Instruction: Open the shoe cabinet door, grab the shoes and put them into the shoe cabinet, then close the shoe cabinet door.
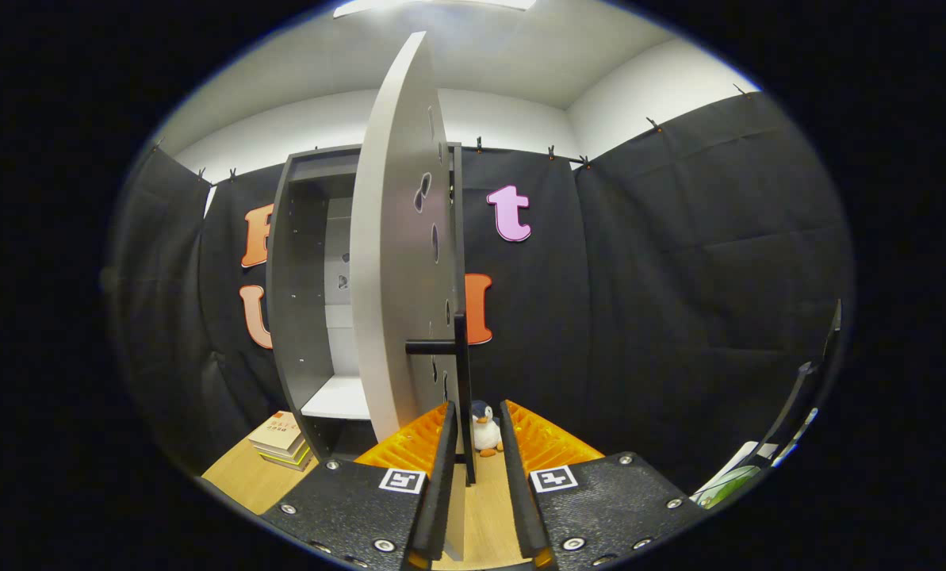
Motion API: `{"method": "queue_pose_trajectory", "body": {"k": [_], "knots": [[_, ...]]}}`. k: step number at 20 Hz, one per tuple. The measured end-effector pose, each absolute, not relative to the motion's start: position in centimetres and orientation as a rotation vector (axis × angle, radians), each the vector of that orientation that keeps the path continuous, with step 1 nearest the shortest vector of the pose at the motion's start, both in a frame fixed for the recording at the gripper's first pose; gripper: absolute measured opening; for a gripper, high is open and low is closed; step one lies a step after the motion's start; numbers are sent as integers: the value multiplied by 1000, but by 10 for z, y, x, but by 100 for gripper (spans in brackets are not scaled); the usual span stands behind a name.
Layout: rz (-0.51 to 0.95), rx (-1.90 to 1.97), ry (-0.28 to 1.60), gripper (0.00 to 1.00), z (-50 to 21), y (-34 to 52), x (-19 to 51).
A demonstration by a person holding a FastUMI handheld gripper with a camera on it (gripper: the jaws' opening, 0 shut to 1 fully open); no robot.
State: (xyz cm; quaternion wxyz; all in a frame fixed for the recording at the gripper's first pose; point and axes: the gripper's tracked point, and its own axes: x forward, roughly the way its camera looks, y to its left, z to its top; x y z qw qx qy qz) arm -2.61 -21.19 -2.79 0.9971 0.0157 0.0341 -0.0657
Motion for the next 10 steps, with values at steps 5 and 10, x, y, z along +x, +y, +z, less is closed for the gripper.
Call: {"method": "queue_pose_trajectory", "body": {"k": [5, 10], "knots": [[-158, 23, 82, 34, -28, -221, -30], [-203, 11, 89, 34, -27, -236, -38]]}}
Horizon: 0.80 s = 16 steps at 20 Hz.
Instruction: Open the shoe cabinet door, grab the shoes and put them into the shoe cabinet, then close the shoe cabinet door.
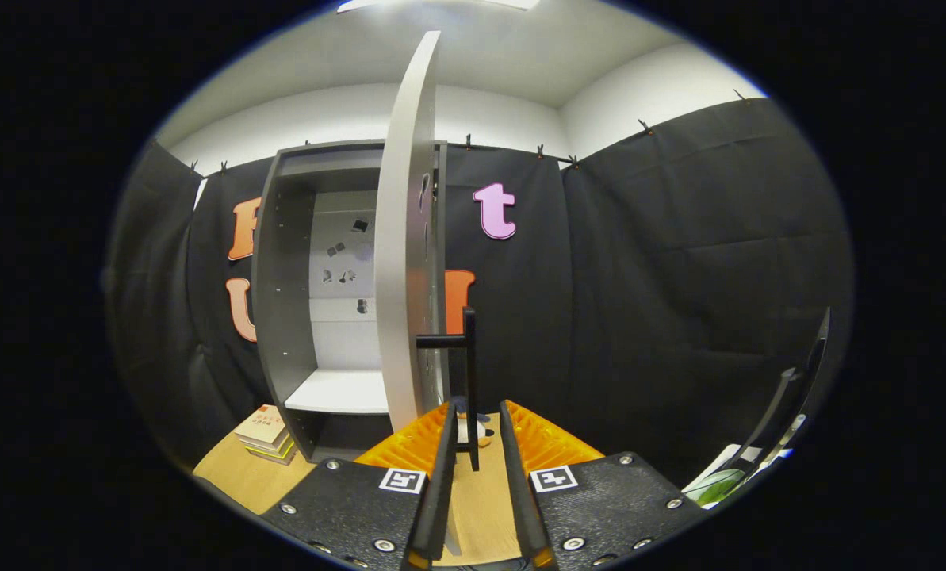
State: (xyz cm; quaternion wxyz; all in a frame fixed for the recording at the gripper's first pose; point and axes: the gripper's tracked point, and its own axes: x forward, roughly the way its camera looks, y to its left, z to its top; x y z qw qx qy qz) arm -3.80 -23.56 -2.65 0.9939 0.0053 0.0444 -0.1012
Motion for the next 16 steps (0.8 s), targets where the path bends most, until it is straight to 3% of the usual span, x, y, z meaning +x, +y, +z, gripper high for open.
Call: {"method": "queue_pose_trajectory", "body": {"k": [8, 16], "knots": [[-268, -17, 91, 36, -18, -248, -55], [-227, -24, 75, 38, -1, -216, -68]]}}
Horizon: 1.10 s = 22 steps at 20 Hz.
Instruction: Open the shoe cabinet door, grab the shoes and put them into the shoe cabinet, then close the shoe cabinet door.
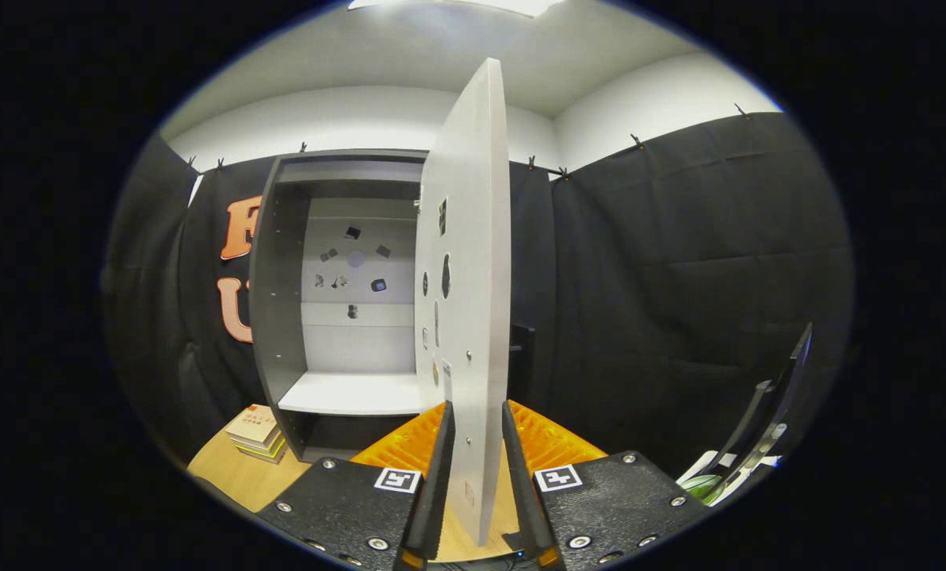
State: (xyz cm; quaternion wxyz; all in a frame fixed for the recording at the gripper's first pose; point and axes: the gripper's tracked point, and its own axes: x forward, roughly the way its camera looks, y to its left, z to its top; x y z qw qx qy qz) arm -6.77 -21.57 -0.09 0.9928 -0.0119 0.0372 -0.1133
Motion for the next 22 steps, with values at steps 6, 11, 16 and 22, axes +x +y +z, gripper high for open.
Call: {"method": "queue_pose_trajectory", "body": {"k": [6, 11, 16, 22], "knots": [[-151, -29, 67, 39, 5, -174, -59], [-71, -23, 75, 40, -5, -130, -44], [1, -7, 117, 40, -31, -89, -30], [78, 16, 204, 42, -79, -44, -13]]}}
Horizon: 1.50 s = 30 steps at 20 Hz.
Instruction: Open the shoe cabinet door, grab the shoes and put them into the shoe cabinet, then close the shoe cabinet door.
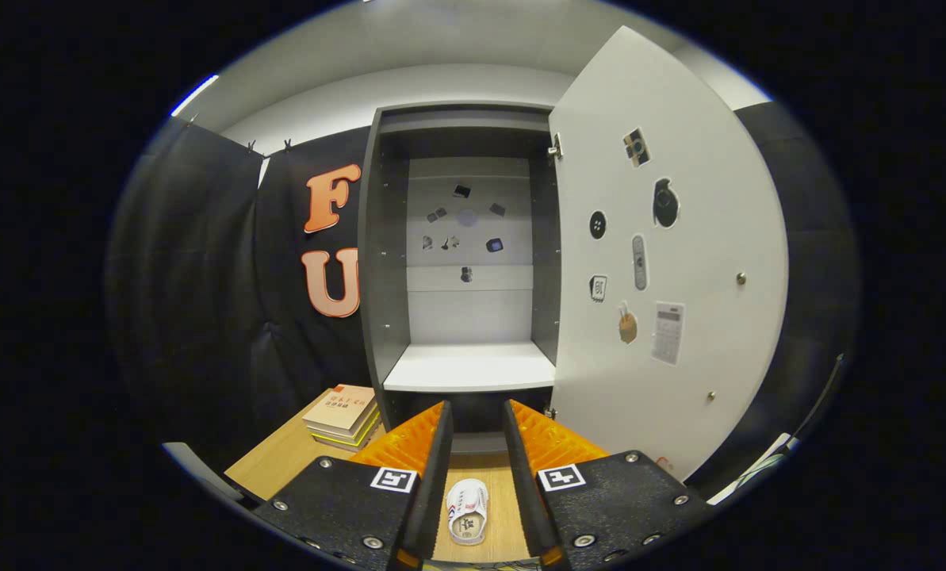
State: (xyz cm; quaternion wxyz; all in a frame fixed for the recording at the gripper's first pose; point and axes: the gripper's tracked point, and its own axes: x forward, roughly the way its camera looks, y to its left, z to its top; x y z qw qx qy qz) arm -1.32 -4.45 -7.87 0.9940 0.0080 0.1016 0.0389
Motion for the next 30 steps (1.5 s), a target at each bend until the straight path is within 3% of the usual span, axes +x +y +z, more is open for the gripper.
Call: {"method": "queue_pose_trajectory", "body": {"k": [11, 30], "knots": [[150, 43, 451, 42, -212, 3, 10], [171, 44, 880, 43, -453, 2, 16]]}}
